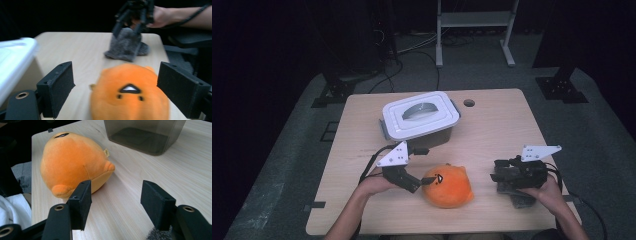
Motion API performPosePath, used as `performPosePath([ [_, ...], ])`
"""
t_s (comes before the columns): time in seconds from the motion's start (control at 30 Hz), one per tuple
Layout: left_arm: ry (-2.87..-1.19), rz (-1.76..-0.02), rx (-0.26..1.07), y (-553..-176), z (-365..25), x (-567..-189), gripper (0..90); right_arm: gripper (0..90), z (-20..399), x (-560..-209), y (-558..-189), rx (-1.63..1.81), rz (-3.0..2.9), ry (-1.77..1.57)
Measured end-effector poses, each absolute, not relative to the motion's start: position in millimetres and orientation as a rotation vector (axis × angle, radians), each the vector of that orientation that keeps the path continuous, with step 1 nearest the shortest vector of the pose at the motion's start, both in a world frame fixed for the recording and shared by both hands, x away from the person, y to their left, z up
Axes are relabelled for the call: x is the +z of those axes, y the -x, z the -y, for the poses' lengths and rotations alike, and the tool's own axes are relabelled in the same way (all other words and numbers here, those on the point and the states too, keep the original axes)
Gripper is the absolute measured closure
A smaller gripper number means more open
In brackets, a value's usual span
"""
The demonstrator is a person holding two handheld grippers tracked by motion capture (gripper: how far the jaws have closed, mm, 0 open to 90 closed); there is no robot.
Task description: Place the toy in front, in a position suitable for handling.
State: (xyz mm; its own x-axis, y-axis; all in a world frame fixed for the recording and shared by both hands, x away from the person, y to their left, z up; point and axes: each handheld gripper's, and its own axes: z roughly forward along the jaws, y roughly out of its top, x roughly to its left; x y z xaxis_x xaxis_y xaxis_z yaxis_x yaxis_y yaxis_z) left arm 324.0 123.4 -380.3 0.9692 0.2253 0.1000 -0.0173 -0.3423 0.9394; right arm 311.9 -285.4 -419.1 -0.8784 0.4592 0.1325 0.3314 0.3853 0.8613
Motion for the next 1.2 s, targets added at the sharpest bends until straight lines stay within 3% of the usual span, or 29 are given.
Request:
performPosePath([
  [1.2,-1.820,-0.241,0.399,-378.3,-144.7,-341.1,11.2,35.7,277.8,-415.4,-305.2,1.536,-2.493,-0.671],
])
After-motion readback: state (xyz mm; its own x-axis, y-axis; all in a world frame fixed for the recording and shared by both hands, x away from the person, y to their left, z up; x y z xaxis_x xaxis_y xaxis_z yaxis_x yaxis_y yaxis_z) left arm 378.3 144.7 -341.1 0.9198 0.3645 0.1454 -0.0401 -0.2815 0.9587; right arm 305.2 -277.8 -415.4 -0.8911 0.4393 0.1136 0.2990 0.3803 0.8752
